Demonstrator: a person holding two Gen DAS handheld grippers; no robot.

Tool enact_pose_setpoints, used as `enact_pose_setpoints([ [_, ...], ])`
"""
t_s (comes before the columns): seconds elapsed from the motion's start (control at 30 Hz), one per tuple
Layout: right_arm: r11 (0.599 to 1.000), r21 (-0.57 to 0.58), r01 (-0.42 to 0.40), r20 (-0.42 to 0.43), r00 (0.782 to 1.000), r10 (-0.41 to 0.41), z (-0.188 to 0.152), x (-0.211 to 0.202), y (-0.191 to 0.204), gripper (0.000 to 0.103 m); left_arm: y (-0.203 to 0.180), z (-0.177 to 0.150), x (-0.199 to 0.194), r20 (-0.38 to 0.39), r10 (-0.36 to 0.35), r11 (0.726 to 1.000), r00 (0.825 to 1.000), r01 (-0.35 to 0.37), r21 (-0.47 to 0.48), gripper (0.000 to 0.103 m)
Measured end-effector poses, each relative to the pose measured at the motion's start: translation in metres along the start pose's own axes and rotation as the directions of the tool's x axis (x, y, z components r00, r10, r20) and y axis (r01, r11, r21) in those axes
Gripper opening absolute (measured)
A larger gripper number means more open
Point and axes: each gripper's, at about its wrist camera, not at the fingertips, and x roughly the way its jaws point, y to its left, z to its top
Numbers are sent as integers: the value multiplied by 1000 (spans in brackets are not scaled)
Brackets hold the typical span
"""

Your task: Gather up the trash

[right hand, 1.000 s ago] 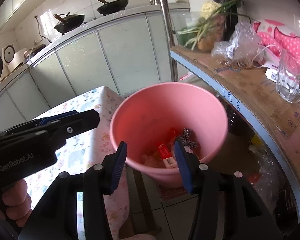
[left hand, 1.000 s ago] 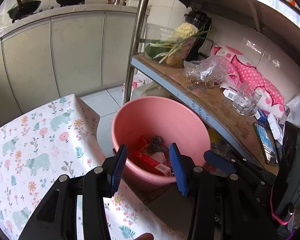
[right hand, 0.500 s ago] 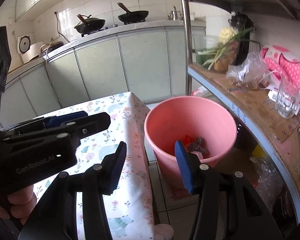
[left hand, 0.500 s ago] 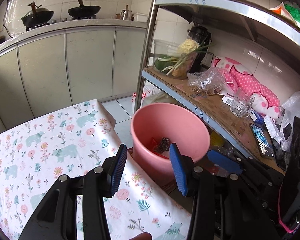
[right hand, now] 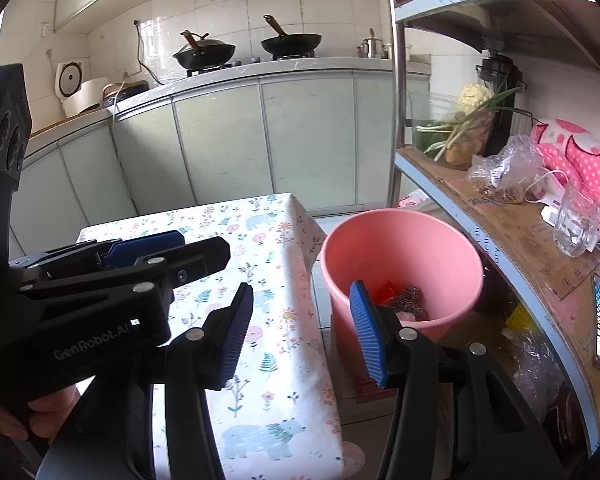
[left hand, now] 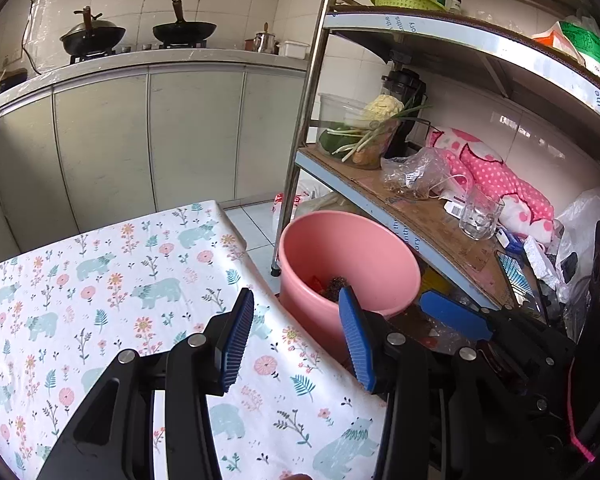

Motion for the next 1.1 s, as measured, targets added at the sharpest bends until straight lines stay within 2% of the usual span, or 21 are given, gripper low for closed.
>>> enact_pose_setpoints([
  [0.5,999,-19,-40,-12,999,40,-5,0,22,51,14,-10,-12,2,25,999,1000,-25,-26,44],
  [1.1,999,-21,-31,-32,999,30,-12,4,30,51,16,-11,-12,1,25,999,1000,-24,-29,44],
])
